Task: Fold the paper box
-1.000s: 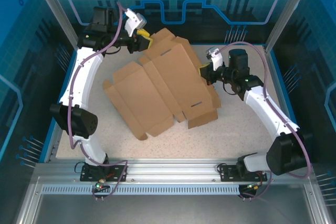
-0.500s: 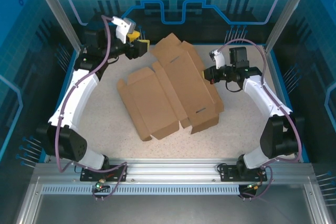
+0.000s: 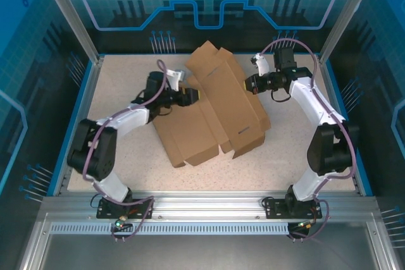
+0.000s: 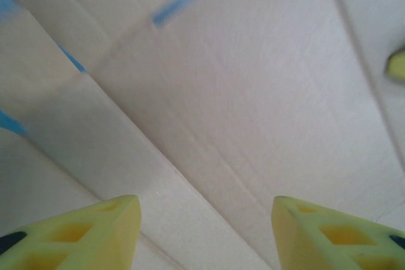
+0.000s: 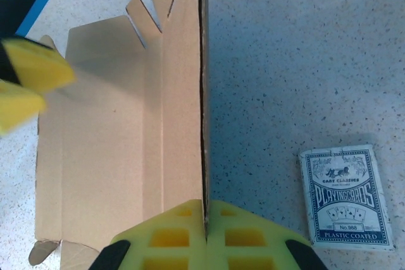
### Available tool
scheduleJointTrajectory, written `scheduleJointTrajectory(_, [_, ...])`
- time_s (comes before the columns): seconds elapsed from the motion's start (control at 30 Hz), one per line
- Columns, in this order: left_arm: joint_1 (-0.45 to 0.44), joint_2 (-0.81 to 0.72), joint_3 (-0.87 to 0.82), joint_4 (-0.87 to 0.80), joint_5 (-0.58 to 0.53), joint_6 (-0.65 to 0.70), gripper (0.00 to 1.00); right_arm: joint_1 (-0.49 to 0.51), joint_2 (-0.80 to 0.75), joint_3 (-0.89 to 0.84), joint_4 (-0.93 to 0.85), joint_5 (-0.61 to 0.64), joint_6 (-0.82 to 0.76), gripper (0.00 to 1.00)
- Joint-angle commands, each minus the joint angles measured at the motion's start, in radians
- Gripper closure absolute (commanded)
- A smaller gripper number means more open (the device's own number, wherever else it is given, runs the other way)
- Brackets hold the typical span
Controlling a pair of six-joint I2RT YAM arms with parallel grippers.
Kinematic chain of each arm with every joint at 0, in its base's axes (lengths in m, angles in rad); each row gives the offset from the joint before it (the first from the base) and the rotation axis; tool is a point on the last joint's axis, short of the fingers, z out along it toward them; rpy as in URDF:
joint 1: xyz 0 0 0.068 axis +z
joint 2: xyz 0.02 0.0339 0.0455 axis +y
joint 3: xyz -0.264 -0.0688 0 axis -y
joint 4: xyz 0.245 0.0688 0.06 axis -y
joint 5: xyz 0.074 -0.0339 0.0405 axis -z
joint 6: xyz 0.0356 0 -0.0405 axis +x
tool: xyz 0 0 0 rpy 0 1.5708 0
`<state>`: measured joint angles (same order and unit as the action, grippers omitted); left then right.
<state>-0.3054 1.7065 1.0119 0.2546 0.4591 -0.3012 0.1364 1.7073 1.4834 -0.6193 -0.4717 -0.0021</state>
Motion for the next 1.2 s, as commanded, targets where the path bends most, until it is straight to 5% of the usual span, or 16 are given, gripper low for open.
scheduleJointTrajectory(0.0, [-0.039, 0.075, -0.009, 0.068, -0.008, -0.049, 0.44, -0.012, 0.045, 0.055, -0.066, -0.003, -0.013, 0.97])
scheduleJointTrajectory(0.7, [-0.087, 0.292, 0.001, -0.03, -0.103, -0.082, 0.55, 0.001, 0.232, 0.172, -0.079, -0.008, 0.022, 0.96])
scheduleJointTrajectory(1.17, [-0.104, 0.352, -0.036, 0.073, -0.123, -0.158, 0.61, 0.187, 0.215, 0.238, -0.083, 0.175, 0.095, 0.93])
